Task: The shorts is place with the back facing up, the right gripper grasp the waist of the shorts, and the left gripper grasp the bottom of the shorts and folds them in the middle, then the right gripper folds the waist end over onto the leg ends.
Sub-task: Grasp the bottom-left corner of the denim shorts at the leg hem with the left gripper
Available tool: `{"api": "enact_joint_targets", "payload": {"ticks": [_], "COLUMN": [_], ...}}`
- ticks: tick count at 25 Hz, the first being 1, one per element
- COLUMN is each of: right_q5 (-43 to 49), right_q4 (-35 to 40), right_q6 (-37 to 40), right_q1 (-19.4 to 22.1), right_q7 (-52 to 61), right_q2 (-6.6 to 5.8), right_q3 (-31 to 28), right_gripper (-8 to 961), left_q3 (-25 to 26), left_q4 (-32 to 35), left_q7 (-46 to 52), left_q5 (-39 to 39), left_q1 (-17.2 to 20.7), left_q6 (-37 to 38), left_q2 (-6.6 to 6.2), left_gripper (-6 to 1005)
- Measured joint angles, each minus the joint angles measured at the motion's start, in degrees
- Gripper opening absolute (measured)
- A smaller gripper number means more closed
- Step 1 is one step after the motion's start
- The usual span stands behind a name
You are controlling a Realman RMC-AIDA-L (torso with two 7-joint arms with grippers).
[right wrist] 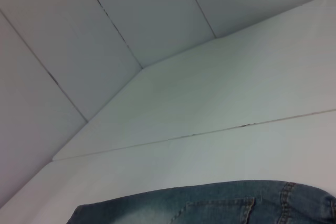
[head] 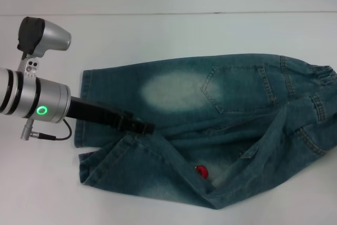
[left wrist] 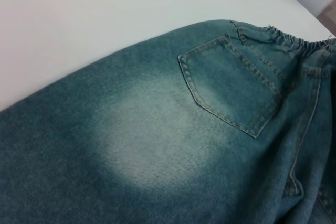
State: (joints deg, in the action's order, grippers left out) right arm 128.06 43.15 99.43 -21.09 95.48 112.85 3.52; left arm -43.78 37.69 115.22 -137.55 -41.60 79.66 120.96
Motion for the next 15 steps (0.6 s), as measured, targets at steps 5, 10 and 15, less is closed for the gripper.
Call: {"api": "enact_joint_targets", "payload": {"ticks": [5,10,15], "right_q5": [0.0,0.0,0.0], "right_q4": [0.0,0.0,0.0], "right_q6": [0.0,0.0,0.0], "right_q1": [0.0,0.0,-0.1], "right_q7": [0.0,0.0,0.0], "right_q2": [0.00,0.00,0.00], "right_q3": [0.0,0.0,0.0], "right_gripper": [123,124,125], "left_q3": [-0.1,-0.8,-1.1], "left_q4": [-0.4,-0.8,-0.8], "left_q7": [-0.4,-0.5,-0.5], "left_q5": [0.0,0.0,0.4], "left_q1": [-0.1,-0.1,-0.1], "left_q6": [0.0,0.0,0.1], "left_q2": [0.20,0.35,0.35], "left_gripper": [862,860,859]}}
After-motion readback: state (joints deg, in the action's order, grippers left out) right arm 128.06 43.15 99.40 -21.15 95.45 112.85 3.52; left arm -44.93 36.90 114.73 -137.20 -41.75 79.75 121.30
